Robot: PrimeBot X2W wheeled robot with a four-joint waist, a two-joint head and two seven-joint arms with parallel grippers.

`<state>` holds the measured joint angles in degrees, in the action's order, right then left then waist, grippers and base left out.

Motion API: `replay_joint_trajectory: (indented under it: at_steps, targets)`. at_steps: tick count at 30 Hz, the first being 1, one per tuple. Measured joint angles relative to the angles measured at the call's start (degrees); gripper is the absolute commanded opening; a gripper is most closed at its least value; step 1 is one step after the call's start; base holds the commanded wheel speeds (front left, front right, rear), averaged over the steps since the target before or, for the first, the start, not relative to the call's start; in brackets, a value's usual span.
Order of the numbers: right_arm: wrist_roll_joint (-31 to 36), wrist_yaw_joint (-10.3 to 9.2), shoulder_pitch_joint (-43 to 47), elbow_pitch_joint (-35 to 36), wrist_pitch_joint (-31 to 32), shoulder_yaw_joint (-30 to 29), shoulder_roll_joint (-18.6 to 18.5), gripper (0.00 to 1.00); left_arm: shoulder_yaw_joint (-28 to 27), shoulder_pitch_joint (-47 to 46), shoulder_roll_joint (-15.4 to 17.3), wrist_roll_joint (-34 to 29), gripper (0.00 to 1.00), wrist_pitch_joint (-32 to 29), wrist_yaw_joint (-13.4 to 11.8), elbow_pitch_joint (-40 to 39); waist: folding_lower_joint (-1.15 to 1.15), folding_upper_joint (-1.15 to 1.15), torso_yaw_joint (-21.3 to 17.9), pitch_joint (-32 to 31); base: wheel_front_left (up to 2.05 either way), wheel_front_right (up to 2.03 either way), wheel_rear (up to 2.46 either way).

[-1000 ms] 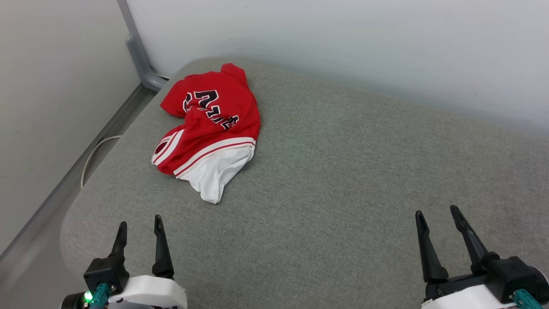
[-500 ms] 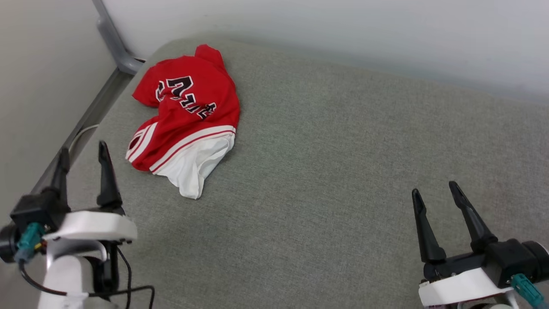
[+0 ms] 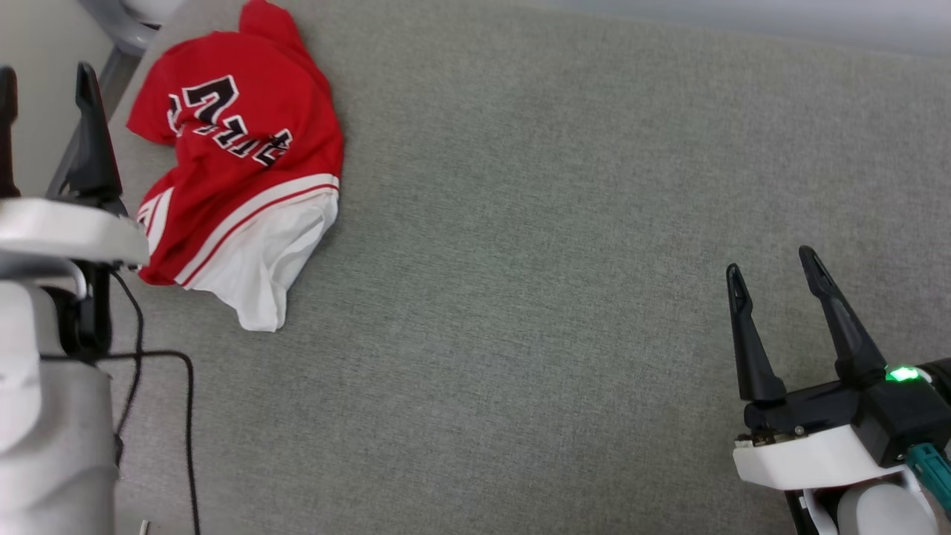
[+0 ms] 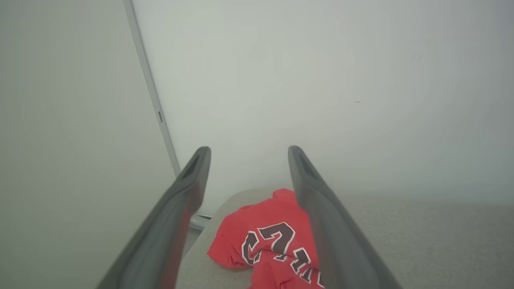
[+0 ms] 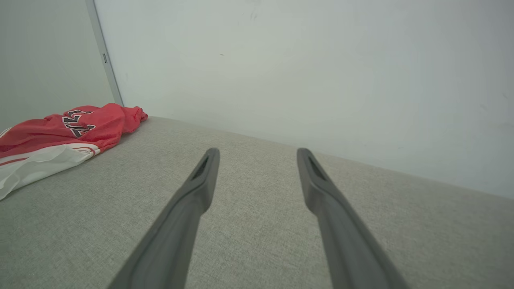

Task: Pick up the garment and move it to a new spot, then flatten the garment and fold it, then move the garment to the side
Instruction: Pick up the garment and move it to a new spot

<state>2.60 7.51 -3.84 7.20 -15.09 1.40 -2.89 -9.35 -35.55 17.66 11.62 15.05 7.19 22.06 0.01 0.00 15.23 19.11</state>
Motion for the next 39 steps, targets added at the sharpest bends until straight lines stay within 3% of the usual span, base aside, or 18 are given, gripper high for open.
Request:
replay_joint_trajectory:
  at_steps: [2, 4, 6, 7, 14, 19, 20, 24, 30, 34, 35, 36, 39]
  targets:
    - [0.0, 0.0, -0.2, 0.3, 0.0, 0.0, 0.0, 1.0, 1.2, -1.3, 1.1, 0.7, 1.0, -0.4, 0.1, 1.3, 0.0, 0.0, -0.2, 0.5, 0.0, 0.0, 0.0]
    - [0.6, 0.0, -0.8, 1.0, 0.0, 0.0, 0.0, 1.0, 6.7, -4.7, 4.7, 3.7, 1.0, -3.1, 0.2, 3.8, 0.0, 0.0, -0.7, 1.8, 0.0, 0.0, 0.0]
    - [0.8, 0.0, -1.0, 1.3, 0.0, 0.0, 0.0, 1.0, 8.7, -5.7, 6.0, 5.2, 1.0, -4.3, 0.2, 4.4, 0.0, 0.0, -0.8, 2.2, 0.0, 0.0, 0.0]
    - [1.4, 0.0, -1.0, 1.8, 0.0, -0.3, 0.0, 1.0, 14.6, -8.0, 9.7, 9.9, 1.0, -9.1, 0.2, 5.9, 0.0, 0.0, -1.1, 3.2, 0.0, 0.0, 0.0]
    - [2.2, 0.0, -1.8, 2.5, 0.0, -0.6, 0.0, 1.0, 28.3, -11.7, 17.2, 23.3, 1.0, -24.0, 0.2, 7.1, 0.0, 0.0, -1.8, 5.1, 0.0, 0.0, 0.0]
    - [2.7, 0.0, -2.2, 2.7, 0.0, -0.7, 0.0, 1.0, 36.5, -13.9, 19.4, 31.0, 1.0, -33.8, 0.2, 7.4, -0.01, 0.0, -2.2, 6.5, 0.0, 0.0, 0.0]
    - [3.0, 0.0, -2.8, 2.7, 0.0, -0.6, 0.0, 1.0, 40.2, -15.1, 20.2, 34.5, 1.0, -39.4, 0.2, 8.6, -0.01, 0.0, -2.5, 7.3, 0.0, 0.0, 0.0]
    - [3.3, 0.0, -3.4, 2.8, 0.0, -0.6, 0.0, 1.0, 44.3, -16.4, 20.2, 38.2, 1.0, -46.1, 0.2, 11.0, 0.0, 0.0, -2.9, 8.7, 0.0, 0.0, 0.0]
    - [3.3, 0.0, -4.2, 2.7, 0.0, -0.6, 0.0, 1.0, 47.6, -18.4, 20.0, 42.2, 1.0, -53.9, 0.2, 15.7, -0.01, 0.0, -3.9, 10.4, 0.0, 0.0, 0.0]
    - [3.0, 0.0, -4.4, 2.6, 0.0, -0.7, 0.0, 1.0, 48.9, -19.6, 19.5, 43.2, 1.0, -55.2, 0.2, 17.2, -0.02, 0.0, -4.3, 11.3, 0.0, 0.0, 0.0]
    - [2.9, 0.0, -4.4, 2.5, 0.0, -0.7, 0.0, 1.0, 49.2, -19.8, 19.5, 43.8, 0.94, -55.3, 0.2, 17.5, -0.02, 0.0, -4.3, 11.5, 0.0, 0.0, 0.0]
    - [2.8, 0.0, -4.5, 2.4, 0.0, -0.8, 0.0, 1.0, 49.4, -20.0, 19.4, 44.2, 0.0, -55.4, 0.2, 17.7, -0.02, 0.0, -4.4, 11.6, 0.0, 0.0, 0.0]
    - [2.4, 0.0, -4.8, 2.0, 0.0, -0.8, 0.0, 1.0, 50.1, -20.2, 19.3, 45.2, 0.0, -54.8, 0.1, 18.0, -0.02, 0.0, -4.4, 11.6, 0.0, 0.0, 0.0]
